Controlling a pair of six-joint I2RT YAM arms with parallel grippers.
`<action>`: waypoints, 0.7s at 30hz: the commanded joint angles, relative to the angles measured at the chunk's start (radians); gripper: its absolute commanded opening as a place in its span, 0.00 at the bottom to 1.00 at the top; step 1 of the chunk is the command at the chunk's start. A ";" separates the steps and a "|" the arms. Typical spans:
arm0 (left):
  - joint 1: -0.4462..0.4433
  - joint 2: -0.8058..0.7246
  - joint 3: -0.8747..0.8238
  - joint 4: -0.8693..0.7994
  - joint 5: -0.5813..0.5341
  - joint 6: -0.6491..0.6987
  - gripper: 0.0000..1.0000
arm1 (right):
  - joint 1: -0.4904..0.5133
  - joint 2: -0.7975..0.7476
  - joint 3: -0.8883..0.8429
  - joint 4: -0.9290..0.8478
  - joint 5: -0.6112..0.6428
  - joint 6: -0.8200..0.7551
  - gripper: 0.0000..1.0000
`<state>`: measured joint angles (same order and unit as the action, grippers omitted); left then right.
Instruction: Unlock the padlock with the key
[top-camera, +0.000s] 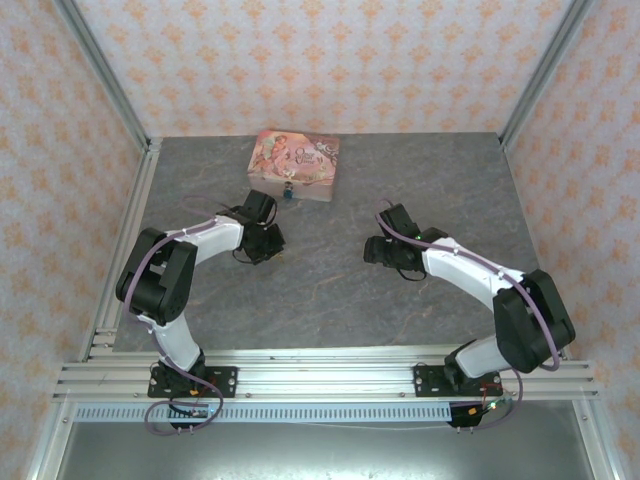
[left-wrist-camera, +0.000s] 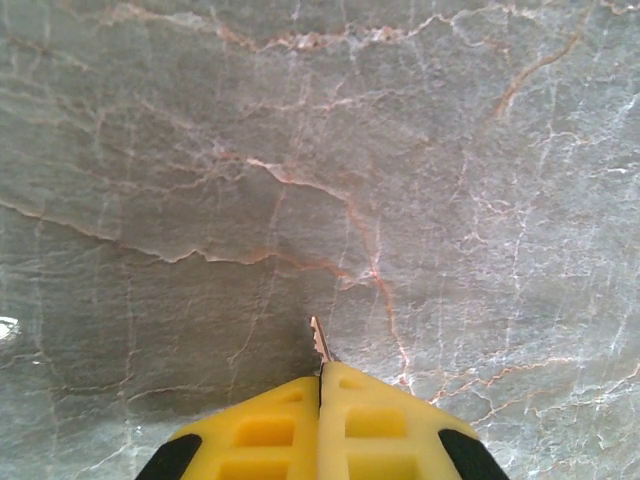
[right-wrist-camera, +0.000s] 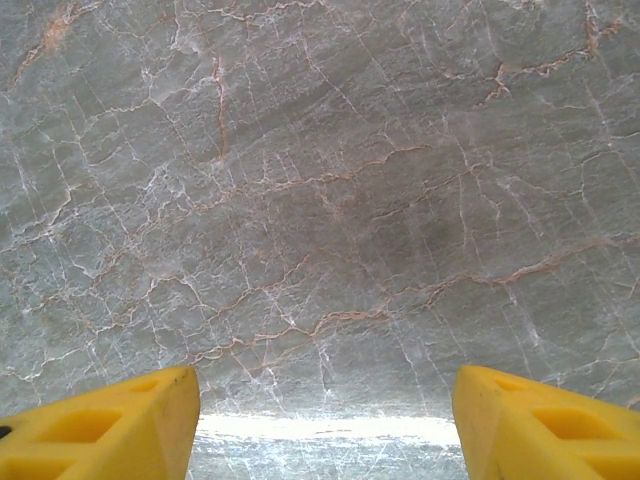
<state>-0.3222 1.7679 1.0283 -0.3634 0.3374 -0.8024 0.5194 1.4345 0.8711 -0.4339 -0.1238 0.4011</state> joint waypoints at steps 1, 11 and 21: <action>-0.008 0.005 0.026 -0.029 -0.005 0.050 0.00 | 0.005 -0.026 -0.014 -0.018 0.024 0.027 0.68; -0.008 -0.040 0.039 -0.046 -0.015 0.178 0.00 | 0.005 -0.044 -0.022 0.000 0.024 0.070 0.68; -0.008 -0.158 0.053 -0.044 -0.044 0.445 0.00 | -0.008 -0.021 0.114 -0.052 -0.059 0.036 0.67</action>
<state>-0.3275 1.6722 1.0523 -0.3878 0.3283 -0.4850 0.5182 1.4185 0.9104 -0.4538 -0.1696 0.4496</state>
